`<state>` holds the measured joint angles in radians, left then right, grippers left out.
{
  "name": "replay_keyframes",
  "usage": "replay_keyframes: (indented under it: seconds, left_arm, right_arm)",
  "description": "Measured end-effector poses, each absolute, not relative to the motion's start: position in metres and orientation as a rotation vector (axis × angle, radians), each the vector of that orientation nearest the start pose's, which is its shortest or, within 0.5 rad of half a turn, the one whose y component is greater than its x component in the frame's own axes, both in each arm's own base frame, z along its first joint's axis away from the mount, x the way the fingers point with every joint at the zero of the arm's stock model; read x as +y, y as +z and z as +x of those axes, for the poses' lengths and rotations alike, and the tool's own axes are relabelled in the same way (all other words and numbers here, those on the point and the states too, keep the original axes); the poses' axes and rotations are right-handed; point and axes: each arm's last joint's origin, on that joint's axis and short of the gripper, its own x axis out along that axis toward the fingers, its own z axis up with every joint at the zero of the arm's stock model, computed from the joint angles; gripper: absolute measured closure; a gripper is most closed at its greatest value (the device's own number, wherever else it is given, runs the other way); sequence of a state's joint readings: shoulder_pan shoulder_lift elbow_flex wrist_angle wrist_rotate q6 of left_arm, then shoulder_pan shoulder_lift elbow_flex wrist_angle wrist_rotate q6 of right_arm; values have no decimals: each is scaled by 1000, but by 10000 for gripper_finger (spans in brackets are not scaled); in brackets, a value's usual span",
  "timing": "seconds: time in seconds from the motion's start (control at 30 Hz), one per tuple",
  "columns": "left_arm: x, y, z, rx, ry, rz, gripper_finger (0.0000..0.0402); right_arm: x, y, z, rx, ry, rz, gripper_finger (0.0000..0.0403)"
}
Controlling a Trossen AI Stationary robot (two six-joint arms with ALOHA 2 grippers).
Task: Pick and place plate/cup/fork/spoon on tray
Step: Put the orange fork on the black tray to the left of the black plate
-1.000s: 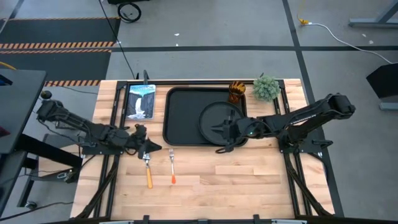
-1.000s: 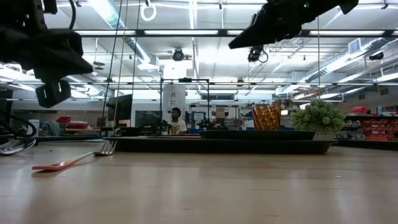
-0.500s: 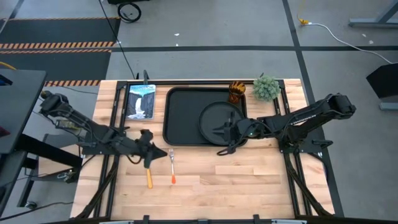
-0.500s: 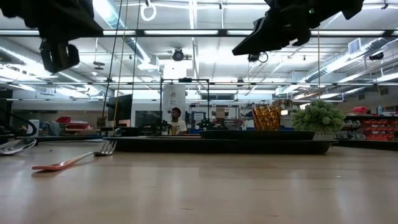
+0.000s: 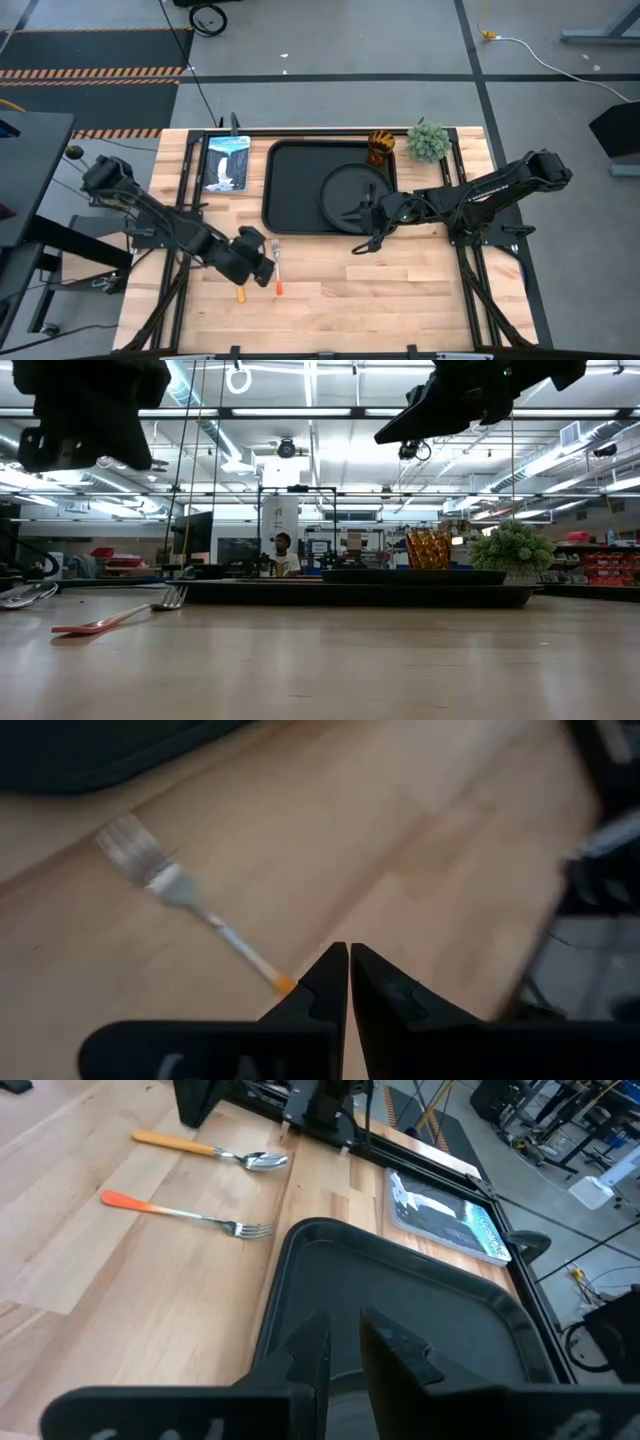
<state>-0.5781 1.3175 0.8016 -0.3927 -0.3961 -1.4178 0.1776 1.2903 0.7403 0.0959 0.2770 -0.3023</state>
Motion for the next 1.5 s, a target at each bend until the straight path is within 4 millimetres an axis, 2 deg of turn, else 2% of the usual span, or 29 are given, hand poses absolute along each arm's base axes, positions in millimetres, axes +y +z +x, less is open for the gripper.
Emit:
replay_keyframes:
  seconds: [0.17, 0.33, 0.57, 0.67, 0.83, 1.13, 1.3, 1.5]
  left_arm:
    - [-135, 192, 234, 810, 536, -945, 371]
    - [-132, 171, 243, 883, 609, -959, 333]
    - [-122, 162, 247, 923, 672, -952, 254]
    - [-119, 162, 247, 914, 712, -987, 238]
    - [-118, 163, 248, 914, 719, -991, 246]
    - [-127, 196, 267, 995, 849, -839, 275]
    - [-135, 188, 282, 1102, 950, -722, 276]
    - [-142, 173, 297, 1128, 959, -686, 271]
  right_arm:
    - [41, 238, 270, 454, -20, -397, 339]
    - [41, 238, 270, 451, -2, -382, 339]
    - [42, 238, 270, 448, 3, -379, 339]
    - [41, 235, 269, 439, 2, -377, 339]
    - [41, 225, 266, 418, -2, -373, 339]
    - [40, 221, 265, 404, -14, -369, 339]
    - [40, 223, 265, 385, -17, -366, 339]
    - [40, 223, 265, 383, -18, -366, 339]
